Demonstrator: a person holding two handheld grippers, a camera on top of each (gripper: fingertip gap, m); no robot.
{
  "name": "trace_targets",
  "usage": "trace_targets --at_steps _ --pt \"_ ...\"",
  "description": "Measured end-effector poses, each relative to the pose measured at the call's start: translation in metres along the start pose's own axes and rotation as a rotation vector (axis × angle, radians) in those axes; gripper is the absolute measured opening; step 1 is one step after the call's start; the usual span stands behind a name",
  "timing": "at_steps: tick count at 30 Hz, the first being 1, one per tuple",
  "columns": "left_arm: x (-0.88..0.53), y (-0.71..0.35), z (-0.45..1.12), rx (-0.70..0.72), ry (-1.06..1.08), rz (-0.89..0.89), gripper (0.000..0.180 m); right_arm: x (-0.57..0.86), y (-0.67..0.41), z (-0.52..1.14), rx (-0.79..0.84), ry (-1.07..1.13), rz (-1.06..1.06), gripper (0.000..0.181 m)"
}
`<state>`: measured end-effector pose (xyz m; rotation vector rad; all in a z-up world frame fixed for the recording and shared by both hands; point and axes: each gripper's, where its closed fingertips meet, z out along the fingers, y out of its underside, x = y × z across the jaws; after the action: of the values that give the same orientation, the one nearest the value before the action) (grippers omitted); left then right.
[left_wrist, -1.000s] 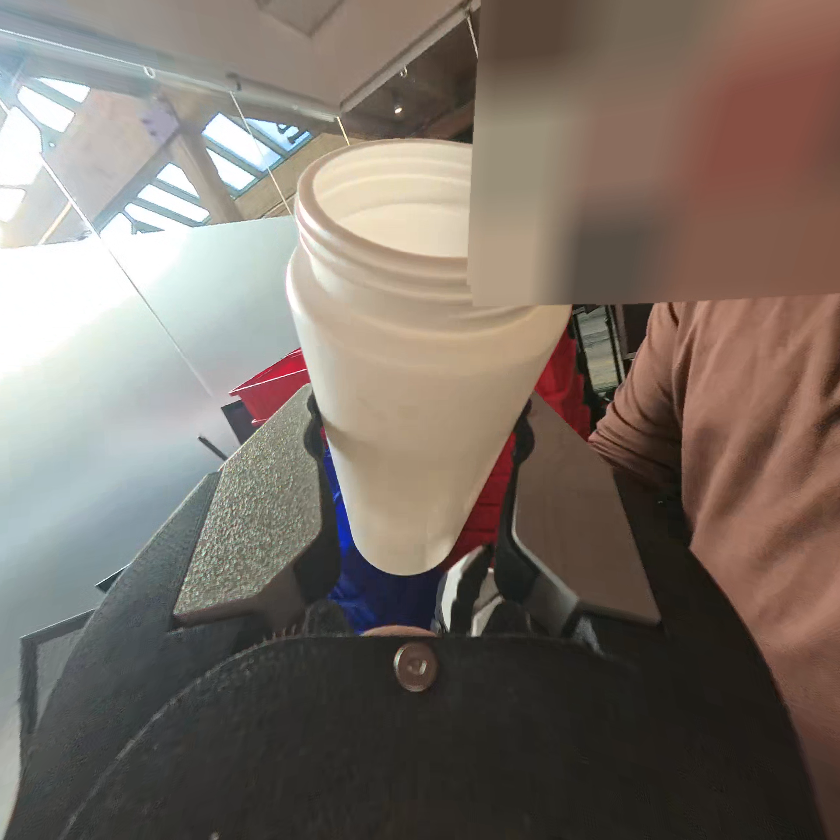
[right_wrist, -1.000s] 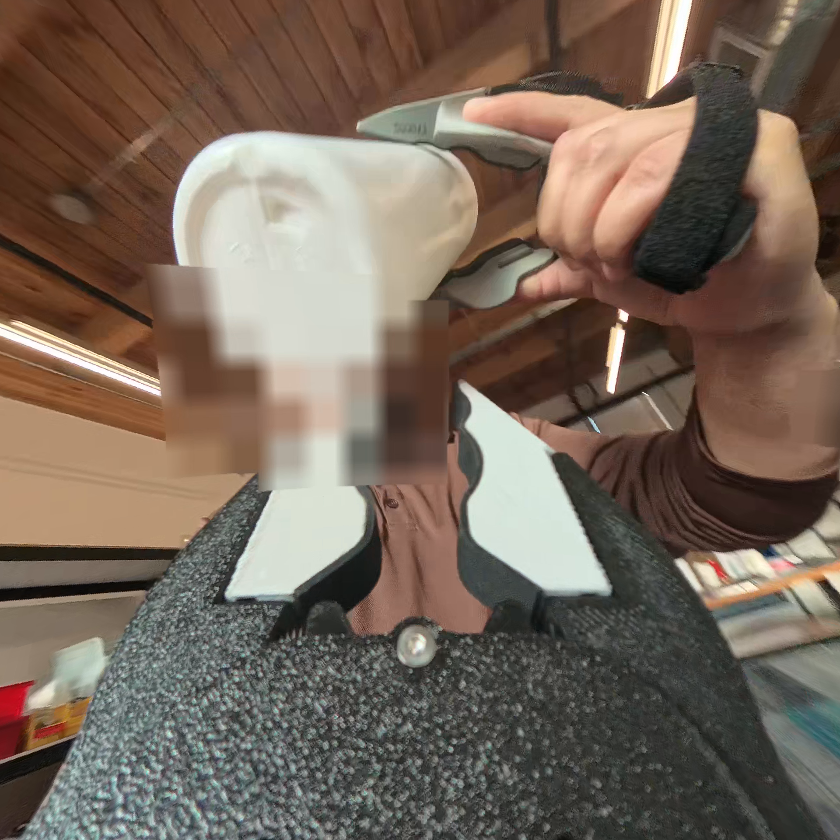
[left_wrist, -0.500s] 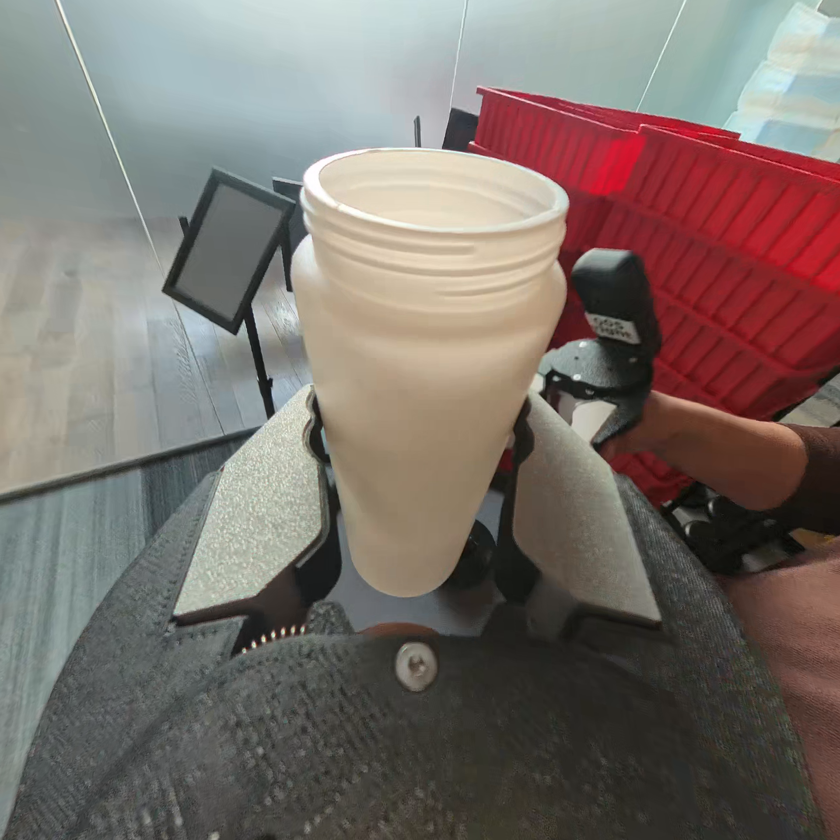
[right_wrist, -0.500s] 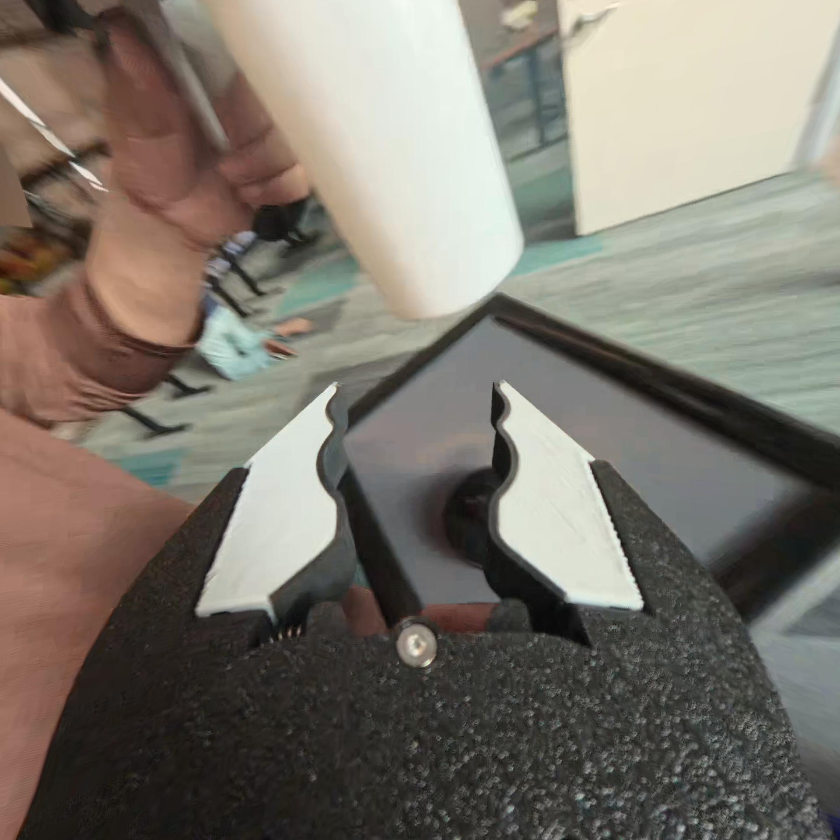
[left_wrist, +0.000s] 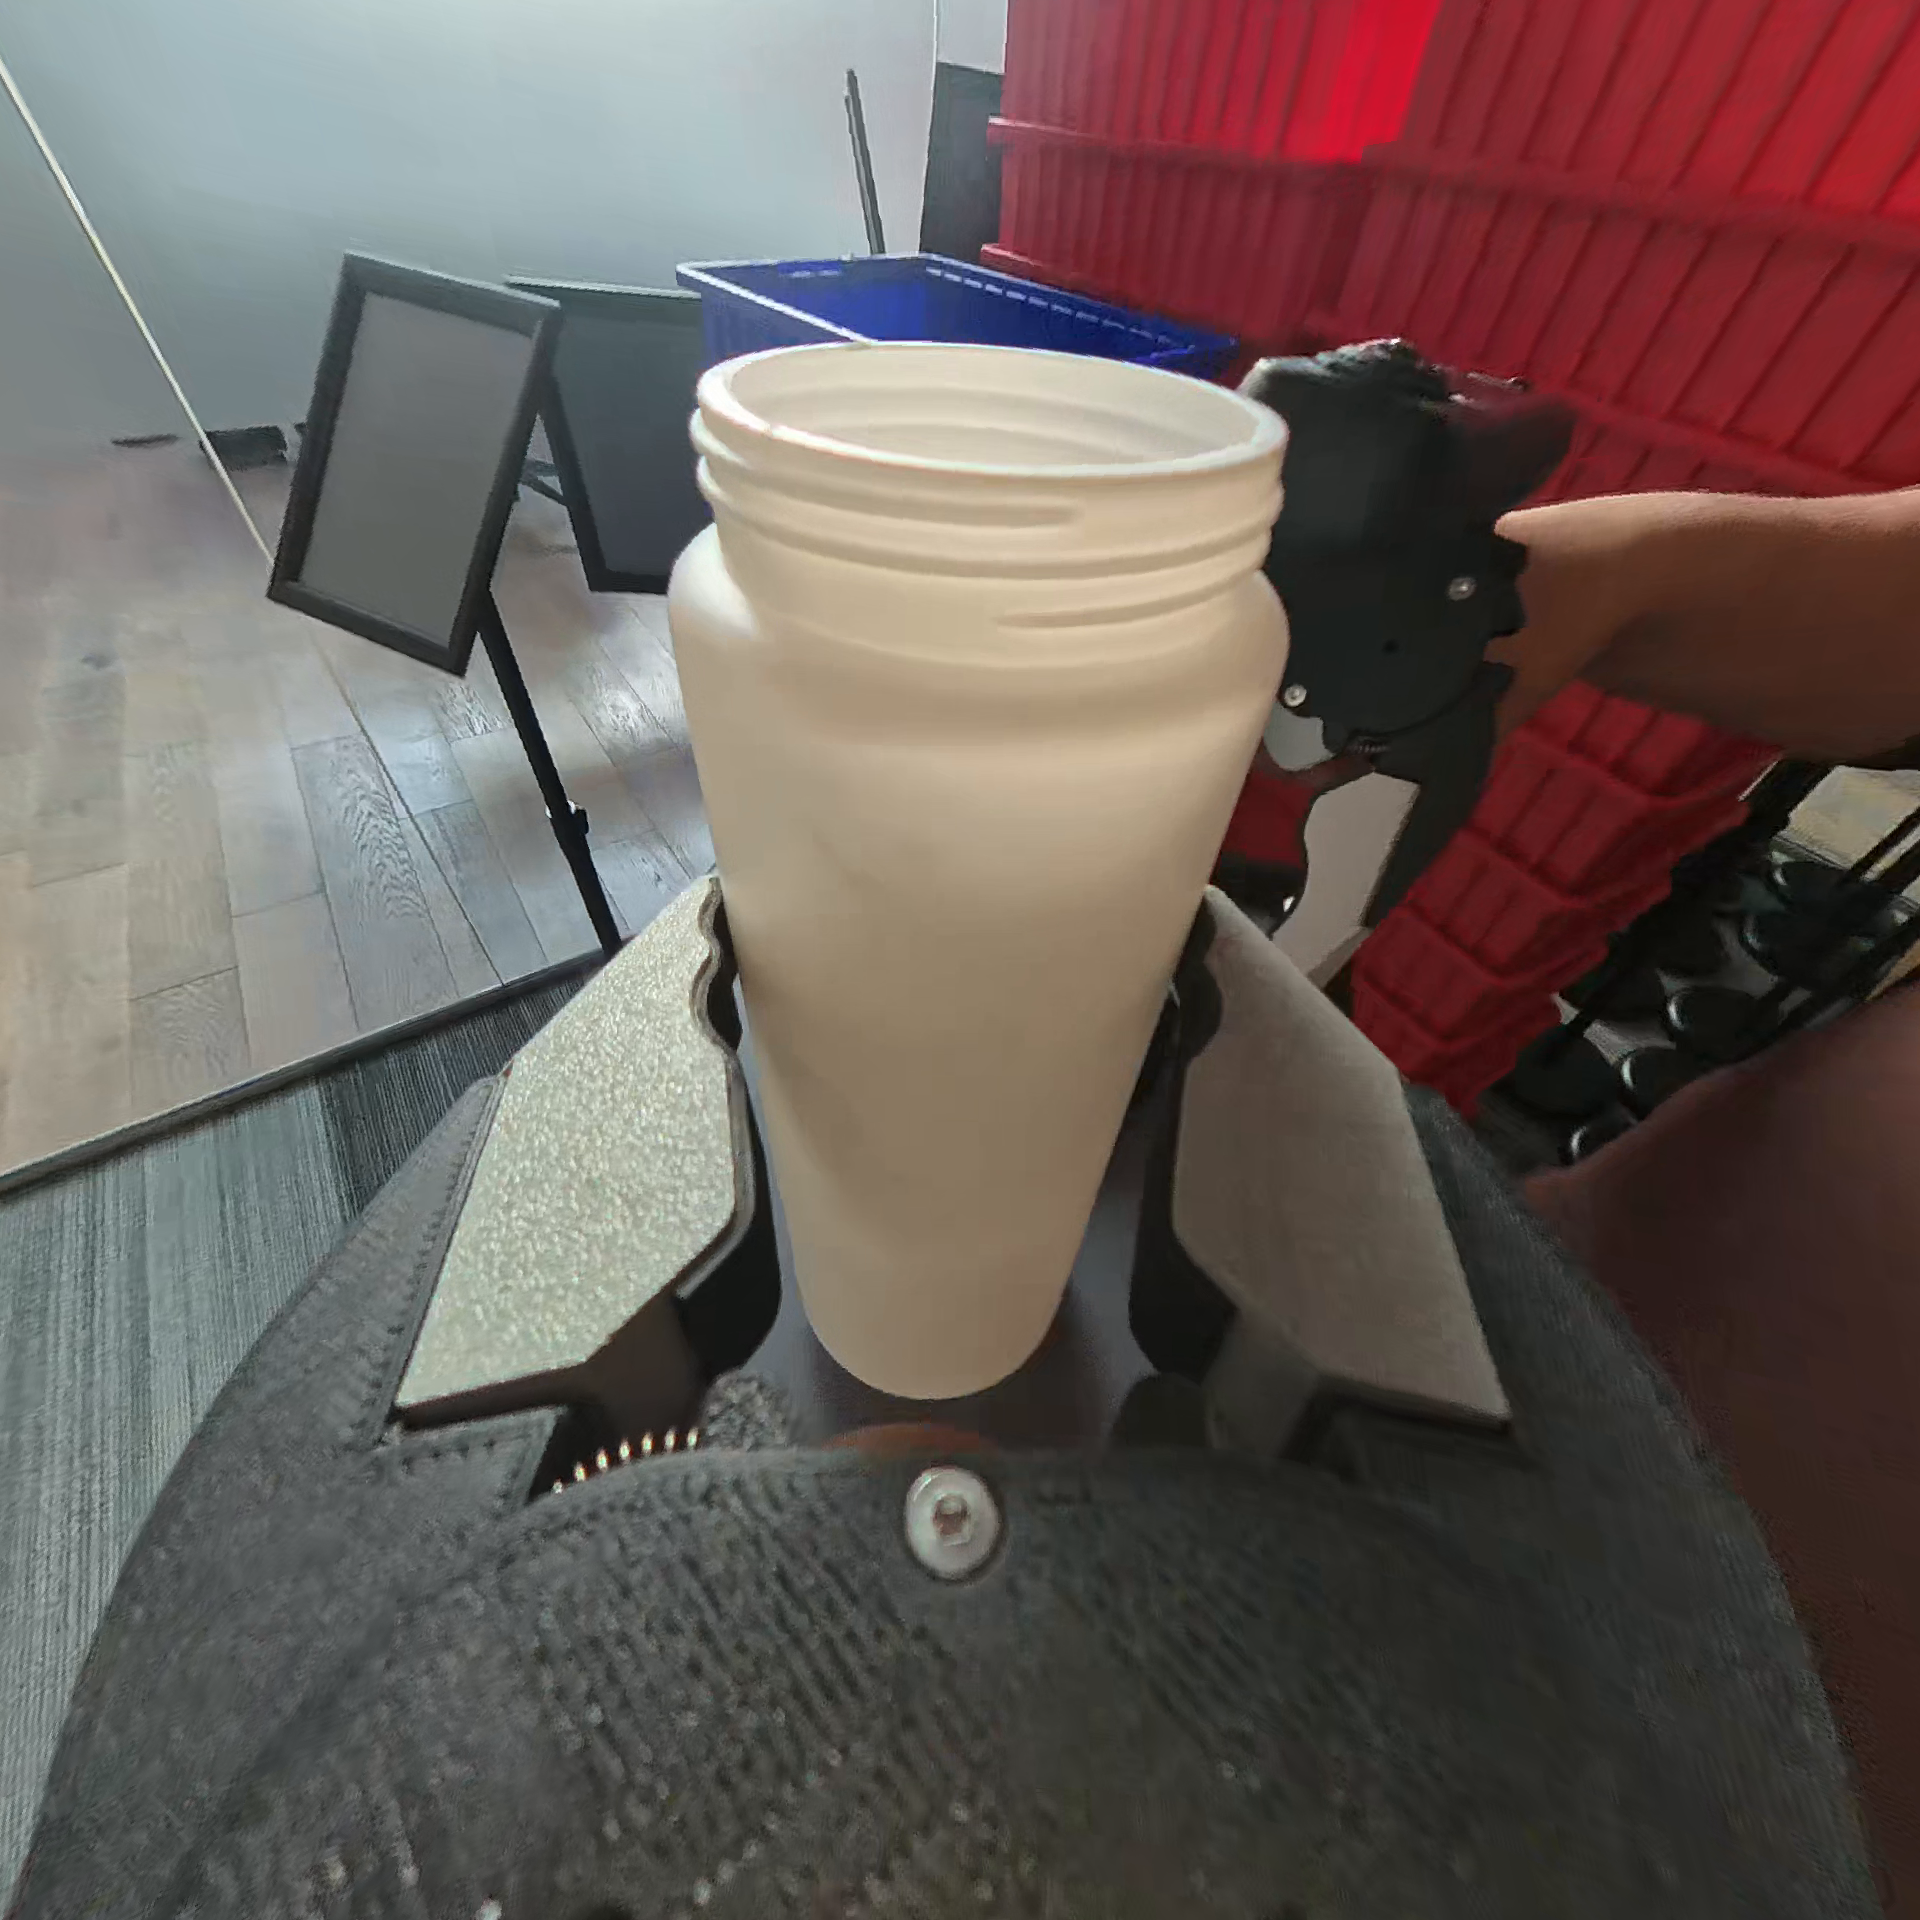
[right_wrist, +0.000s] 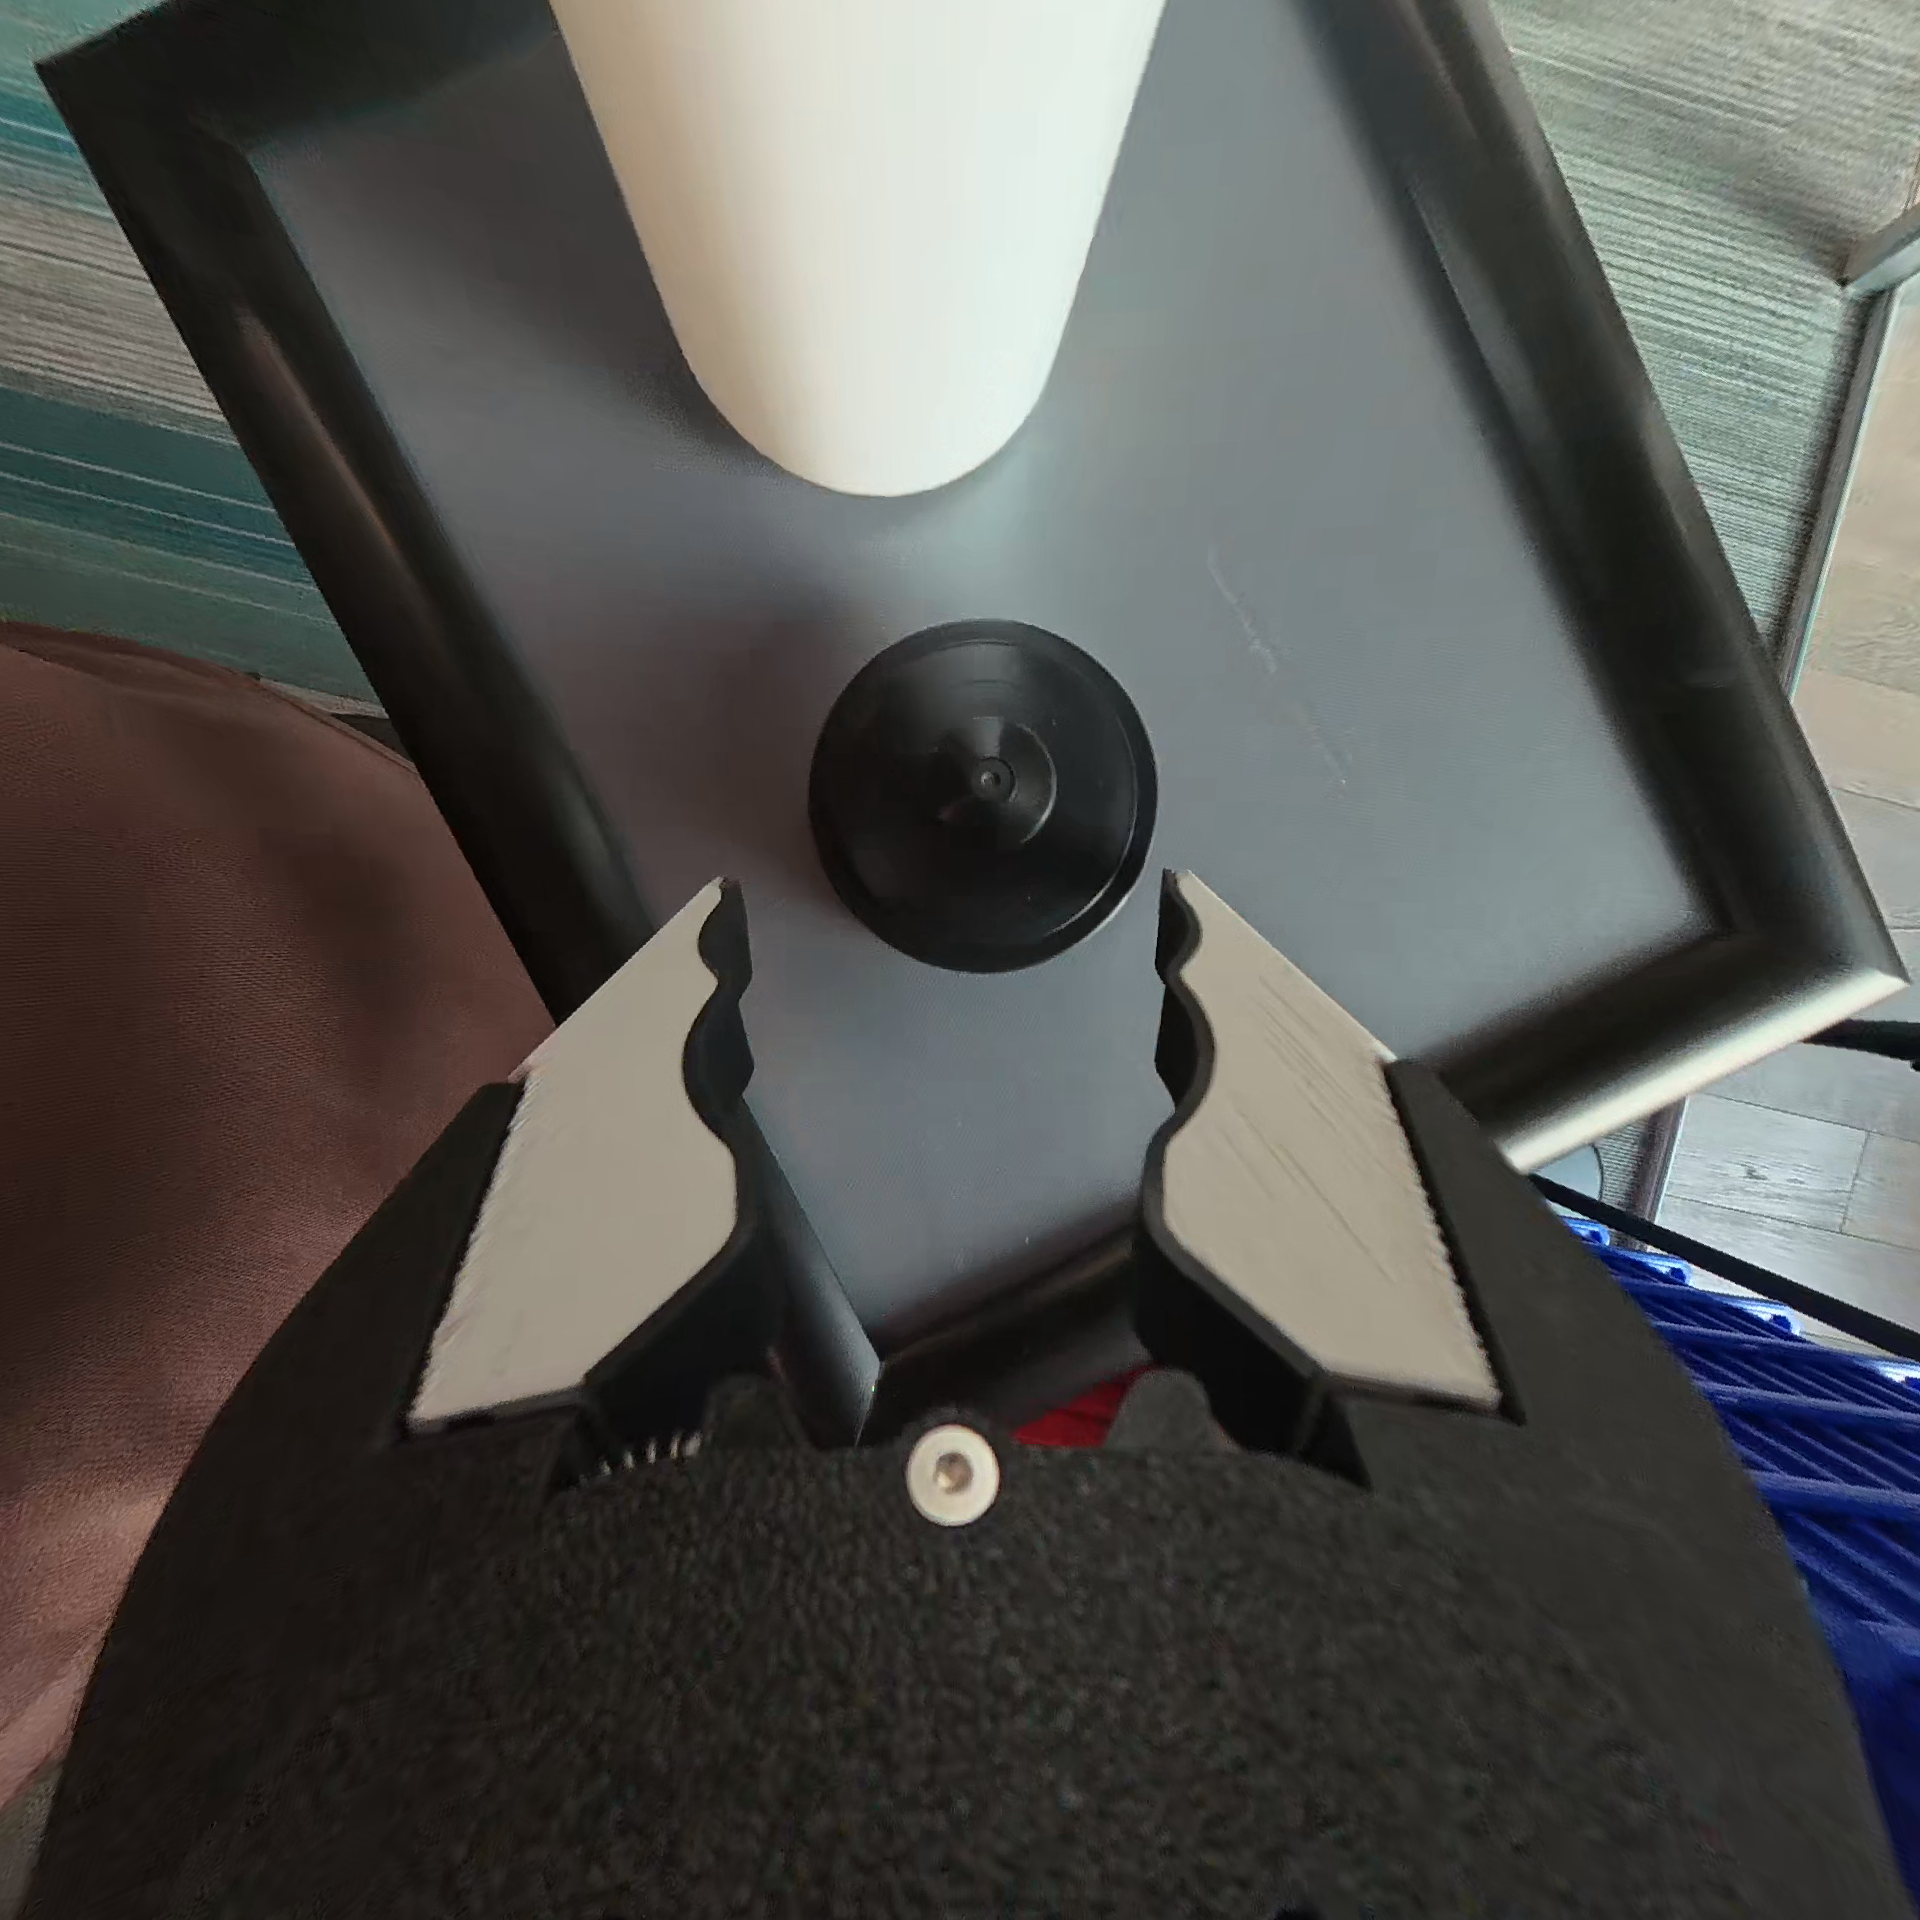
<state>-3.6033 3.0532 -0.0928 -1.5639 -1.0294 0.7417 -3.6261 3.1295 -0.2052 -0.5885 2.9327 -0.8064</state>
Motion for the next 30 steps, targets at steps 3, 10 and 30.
trace_targets --at_steps 3,10,30 --pt "-0.001 -0.002 0.001 0.064 0.001 0.008 0.085 0.003 -0.003 0.014 -0.004 0.005 -0.016 0.081" --pt "-0.006 0.005 -0.003 0.093 -0.002 -0.015 0.084 0.013 -0.017 0.018 0.139 -0.082 0.121 0.069" --pt "0.184 -0.142 -0.028 0.25 0.597 -0.473 0.124 0.007 -0.117 -0.275 1.507 -0.96 0.325 0.068"
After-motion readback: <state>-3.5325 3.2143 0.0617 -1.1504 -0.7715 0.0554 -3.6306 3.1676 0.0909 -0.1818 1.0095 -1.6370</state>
